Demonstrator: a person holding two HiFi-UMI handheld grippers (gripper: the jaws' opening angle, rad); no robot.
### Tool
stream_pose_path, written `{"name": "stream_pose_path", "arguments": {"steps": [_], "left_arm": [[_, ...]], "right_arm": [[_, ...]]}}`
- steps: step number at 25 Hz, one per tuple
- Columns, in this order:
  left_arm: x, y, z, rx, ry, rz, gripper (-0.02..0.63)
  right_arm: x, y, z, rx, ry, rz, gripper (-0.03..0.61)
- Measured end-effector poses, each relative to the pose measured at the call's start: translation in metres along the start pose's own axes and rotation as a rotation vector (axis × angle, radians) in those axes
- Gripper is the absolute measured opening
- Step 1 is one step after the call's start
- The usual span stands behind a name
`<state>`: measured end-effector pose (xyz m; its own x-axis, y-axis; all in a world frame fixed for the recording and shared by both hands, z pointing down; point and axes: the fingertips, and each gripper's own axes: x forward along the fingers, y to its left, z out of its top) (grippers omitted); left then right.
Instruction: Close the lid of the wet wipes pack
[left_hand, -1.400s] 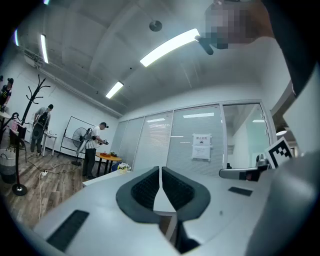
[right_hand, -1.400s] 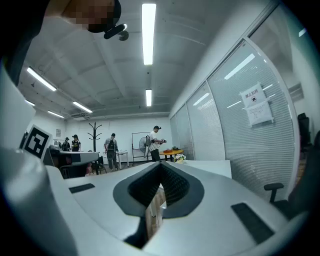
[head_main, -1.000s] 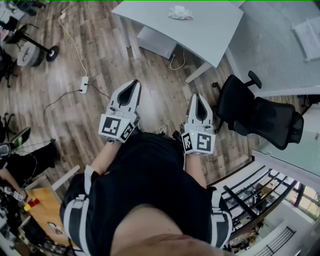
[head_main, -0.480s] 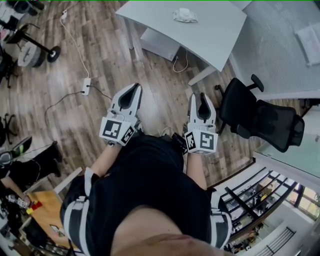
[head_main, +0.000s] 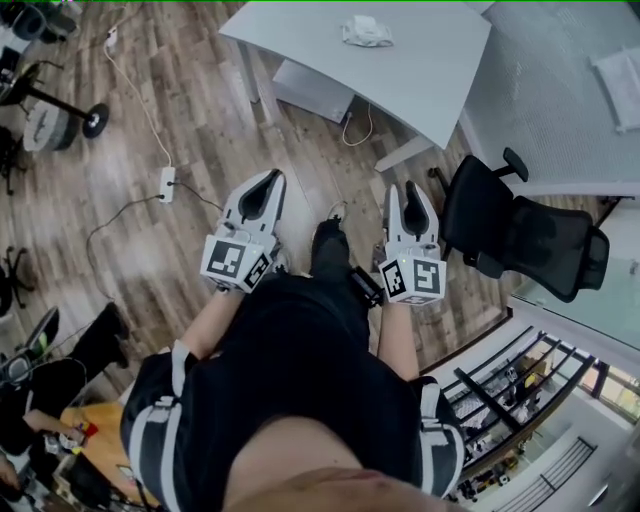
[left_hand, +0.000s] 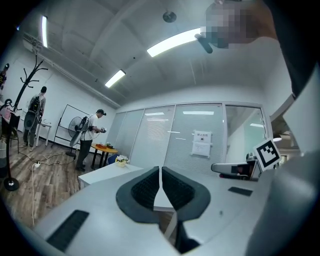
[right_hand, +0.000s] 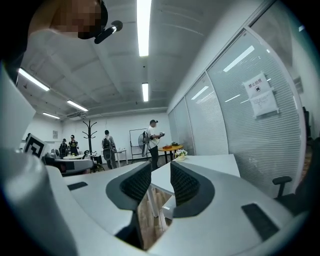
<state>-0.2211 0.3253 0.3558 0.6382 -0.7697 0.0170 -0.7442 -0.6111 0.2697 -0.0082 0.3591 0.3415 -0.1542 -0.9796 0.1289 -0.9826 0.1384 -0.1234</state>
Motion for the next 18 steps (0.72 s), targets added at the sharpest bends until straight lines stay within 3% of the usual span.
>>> {"name": "stream_pose_path", "arguments": {"steps": [9, 18], "left_arm": [[0.185, 0.042, -0.006, 0.018, 0.013, 0.054, 0.035], [0.349, 0.075, -0.003, 0.023, 0.063, 0.099, 0.035]], "right_arm": [[0.171, -0.104, 0.026, -0.045, -0.006, 0.117, 0.137], [0.338, -0.202, 0.079, -0.114, 0.046, 0.246, 0.137]]}}
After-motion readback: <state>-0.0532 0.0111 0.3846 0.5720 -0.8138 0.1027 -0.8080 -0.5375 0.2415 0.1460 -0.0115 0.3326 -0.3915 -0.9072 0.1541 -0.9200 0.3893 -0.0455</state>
